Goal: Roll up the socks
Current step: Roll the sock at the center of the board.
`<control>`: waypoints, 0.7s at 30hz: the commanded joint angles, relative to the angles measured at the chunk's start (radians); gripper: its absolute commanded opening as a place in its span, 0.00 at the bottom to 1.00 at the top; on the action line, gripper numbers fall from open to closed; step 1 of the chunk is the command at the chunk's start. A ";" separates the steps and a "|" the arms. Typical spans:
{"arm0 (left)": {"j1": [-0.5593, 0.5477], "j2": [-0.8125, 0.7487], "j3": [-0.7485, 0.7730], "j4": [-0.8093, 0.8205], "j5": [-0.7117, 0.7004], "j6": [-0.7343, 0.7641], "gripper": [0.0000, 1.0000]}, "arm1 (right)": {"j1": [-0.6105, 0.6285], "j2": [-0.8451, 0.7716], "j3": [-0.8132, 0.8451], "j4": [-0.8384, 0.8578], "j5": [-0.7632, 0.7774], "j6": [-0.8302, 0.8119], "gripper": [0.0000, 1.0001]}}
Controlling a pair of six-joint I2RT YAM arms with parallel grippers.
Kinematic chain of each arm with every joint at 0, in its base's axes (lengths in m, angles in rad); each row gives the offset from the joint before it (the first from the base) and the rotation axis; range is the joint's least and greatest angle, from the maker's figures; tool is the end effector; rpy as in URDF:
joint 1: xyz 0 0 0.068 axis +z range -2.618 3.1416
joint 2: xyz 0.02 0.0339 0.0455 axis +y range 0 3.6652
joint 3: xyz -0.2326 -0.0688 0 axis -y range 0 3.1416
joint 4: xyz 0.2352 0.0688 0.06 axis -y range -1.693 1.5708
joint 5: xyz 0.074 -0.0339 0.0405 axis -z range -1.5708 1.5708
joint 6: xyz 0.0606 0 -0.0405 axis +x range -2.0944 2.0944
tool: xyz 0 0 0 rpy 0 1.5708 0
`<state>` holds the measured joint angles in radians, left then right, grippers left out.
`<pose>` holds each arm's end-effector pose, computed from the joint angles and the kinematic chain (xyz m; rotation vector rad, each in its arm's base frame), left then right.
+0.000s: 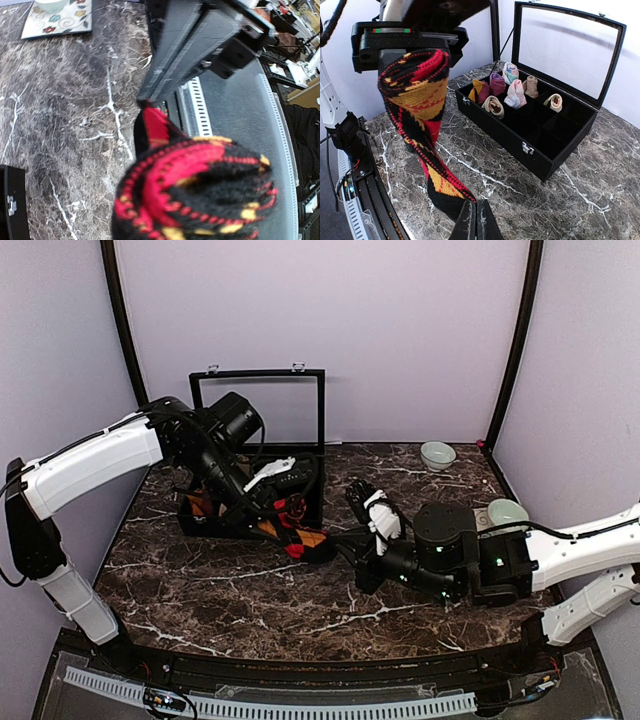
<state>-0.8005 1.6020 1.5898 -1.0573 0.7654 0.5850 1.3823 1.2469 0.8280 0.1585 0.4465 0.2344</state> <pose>0.1925 -0.2587 0.2999 1.8135 1.7774 -1.0804 0.0837 0.2992 0.2600 -0.7295 1.7196 0.7340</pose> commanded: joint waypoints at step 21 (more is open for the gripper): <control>0.004 0.069 0.087 -0.316 0.378 0.202 0.00 | -0.069 -0.052 0.104 0.068 -0.360 -0.221 0.38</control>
<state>-0.7994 1.6703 1.6527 -1.3109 1.0706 0.7563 1.3392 1.2499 0.8753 0.2119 0.2161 0.0978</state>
